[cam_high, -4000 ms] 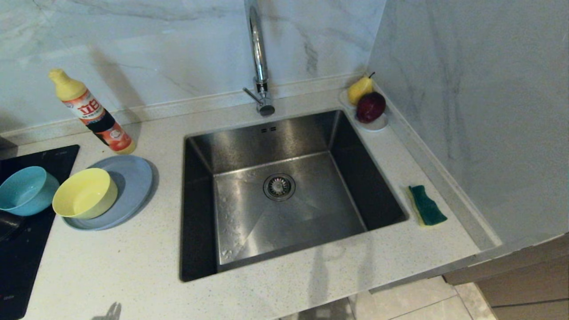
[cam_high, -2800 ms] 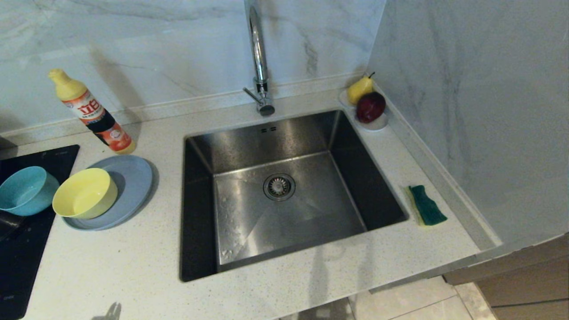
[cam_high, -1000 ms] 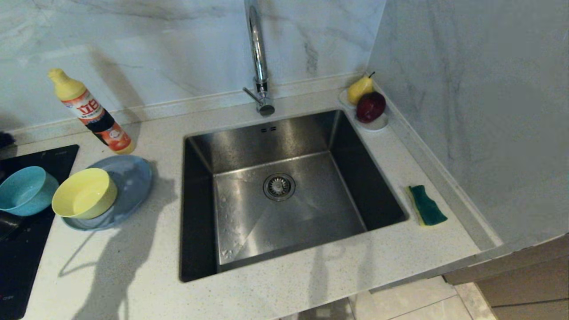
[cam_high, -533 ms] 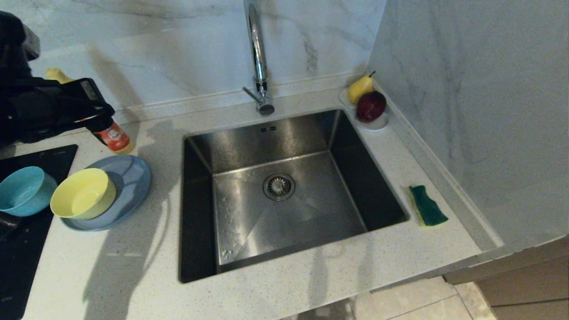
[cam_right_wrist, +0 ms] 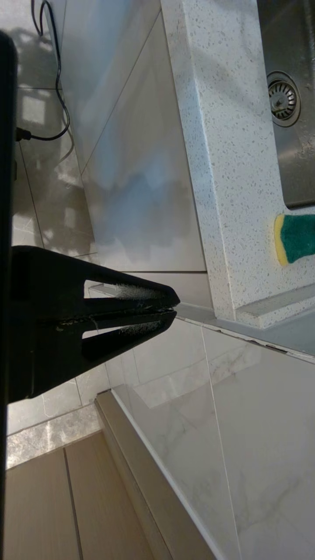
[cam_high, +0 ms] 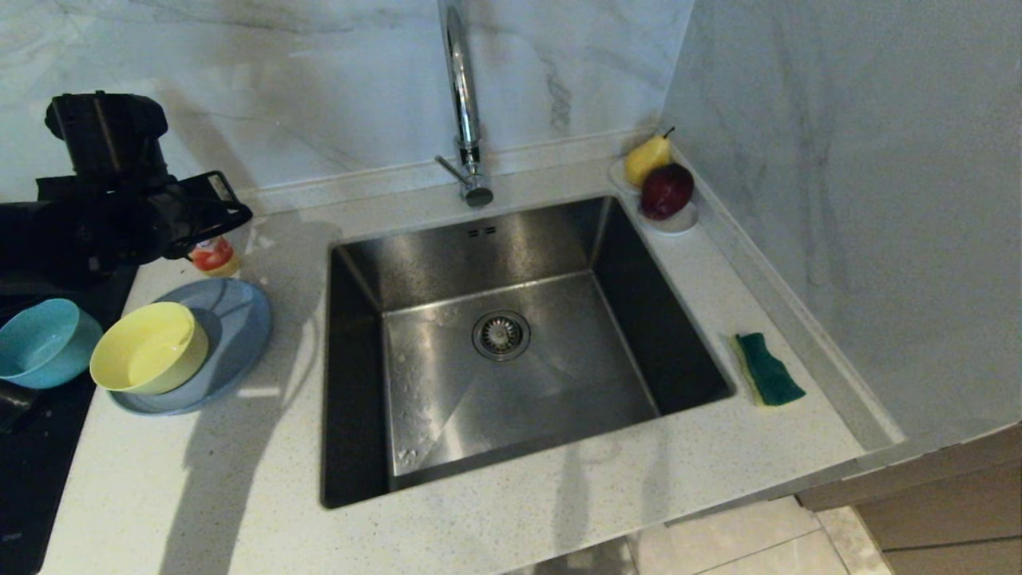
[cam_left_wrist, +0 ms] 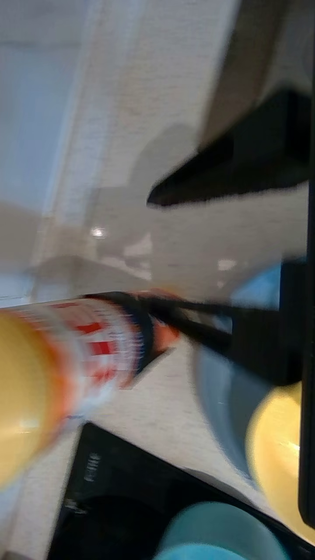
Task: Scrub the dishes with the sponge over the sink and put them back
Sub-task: Grab the dish soap
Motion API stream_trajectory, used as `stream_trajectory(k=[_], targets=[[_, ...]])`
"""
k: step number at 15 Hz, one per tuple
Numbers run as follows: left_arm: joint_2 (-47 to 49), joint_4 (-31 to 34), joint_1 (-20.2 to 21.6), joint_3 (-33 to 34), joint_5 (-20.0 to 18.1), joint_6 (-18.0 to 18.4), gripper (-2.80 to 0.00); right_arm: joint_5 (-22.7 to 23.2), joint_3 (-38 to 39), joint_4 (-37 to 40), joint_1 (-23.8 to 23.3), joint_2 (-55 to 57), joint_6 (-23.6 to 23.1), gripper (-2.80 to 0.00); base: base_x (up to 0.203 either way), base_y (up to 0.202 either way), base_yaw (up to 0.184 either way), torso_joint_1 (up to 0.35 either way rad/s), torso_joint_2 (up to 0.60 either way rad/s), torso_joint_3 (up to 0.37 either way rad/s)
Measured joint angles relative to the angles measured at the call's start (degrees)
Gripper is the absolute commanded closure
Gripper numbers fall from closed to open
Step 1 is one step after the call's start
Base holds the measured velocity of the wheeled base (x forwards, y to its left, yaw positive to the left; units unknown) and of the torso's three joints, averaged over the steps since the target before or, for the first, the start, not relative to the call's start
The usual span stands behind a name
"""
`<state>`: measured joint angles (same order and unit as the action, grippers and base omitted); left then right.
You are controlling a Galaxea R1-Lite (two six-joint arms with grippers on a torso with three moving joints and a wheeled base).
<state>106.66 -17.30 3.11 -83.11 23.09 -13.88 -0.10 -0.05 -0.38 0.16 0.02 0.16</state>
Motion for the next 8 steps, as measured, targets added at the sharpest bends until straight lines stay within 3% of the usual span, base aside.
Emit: stream_trajectory(k=[8], targets=[[4.6,-3.8,3.2,-2.6,-0.6,-1.4,-2.8,0.0,0.0,0.0,0.0,0.0,0.0,0.0,0.0,0.0,0.0,0.0,0.0,0.0]])
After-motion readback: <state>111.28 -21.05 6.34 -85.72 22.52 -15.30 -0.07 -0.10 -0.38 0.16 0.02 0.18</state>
